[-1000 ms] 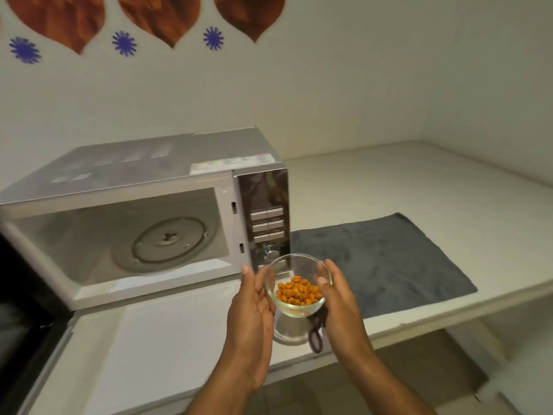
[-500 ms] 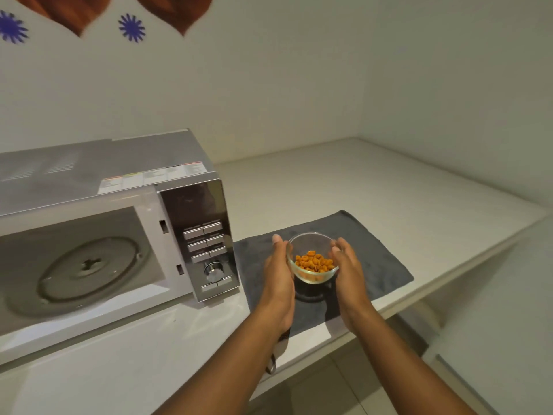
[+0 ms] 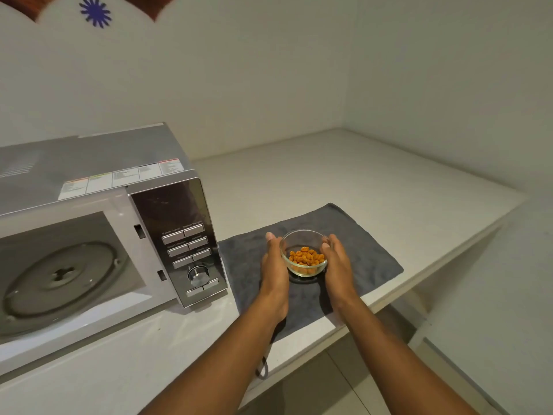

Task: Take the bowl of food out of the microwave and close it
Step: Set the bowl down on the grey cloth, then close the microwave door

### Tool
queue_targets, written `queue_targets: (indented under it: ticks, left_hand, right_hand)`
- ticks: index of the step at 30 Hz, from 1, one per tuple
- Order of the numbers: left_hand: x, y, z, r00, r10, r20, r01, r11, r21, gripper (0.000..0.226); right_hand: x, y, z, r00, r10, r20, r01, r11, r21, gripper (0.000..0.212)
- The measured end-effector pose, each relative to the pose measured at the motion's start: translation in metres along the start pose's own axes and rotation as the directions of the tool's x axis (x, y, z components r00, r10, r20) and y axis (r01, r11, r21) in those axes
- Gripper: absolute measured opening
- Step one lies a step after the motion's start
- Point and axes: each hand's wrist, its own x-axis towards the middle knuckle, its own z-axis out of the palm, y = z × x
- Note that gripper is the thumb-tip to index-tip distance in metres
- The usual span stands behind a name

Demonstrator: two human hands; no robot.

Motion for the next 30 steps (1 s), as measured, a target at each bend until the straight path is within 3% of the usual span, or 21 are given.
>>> queue_targets:
  ticks: [4,14,19,23,30]
  left_hand:
    - [-0.006,-0.005,-0.006,0.999,0.036,0.033,-0.036,0.999,0.013,0.070]
    - [-0.028,0.003,-0.014,0.996,0.074,0.052,-0.076,0.996,0.045,0.060]
    - [-0.051,0.015,-0.022,0.995,0.093,0.036,-0.098,0.978,0.182,0.050]
    - [-0.082,0.033,-0.038,0.990,0.108,0.092,-0.128,0.962,0.241,0.039]
    - [-0.149,0.080,-0.093,0.964,0.211,0.159,-0.258,0.883,0.392,0.053]
  right_hand:
    - [0.002,0.005,0.000,1.000,-0.015,0.001,0.015,1.000,0.002,0.059]
    - [-0.007,0.003,-0.003,0.994,-0.093,-0.054,0.082,0.982,-0.168,0.064]
    - [-0.043,-0.004,0.002,0.949,-0.289,-0.124,0.249,0.931,-0.267,0.068]
    - [-0.082,-0.022,0.022,0.905,-0.406,-0.127,0.369,0.898,-0.239,0.070]
    - [-0.147,-0.078,0.080,0.862,-0.506,-0.014,0.504,0.861,-0.069,0.072]
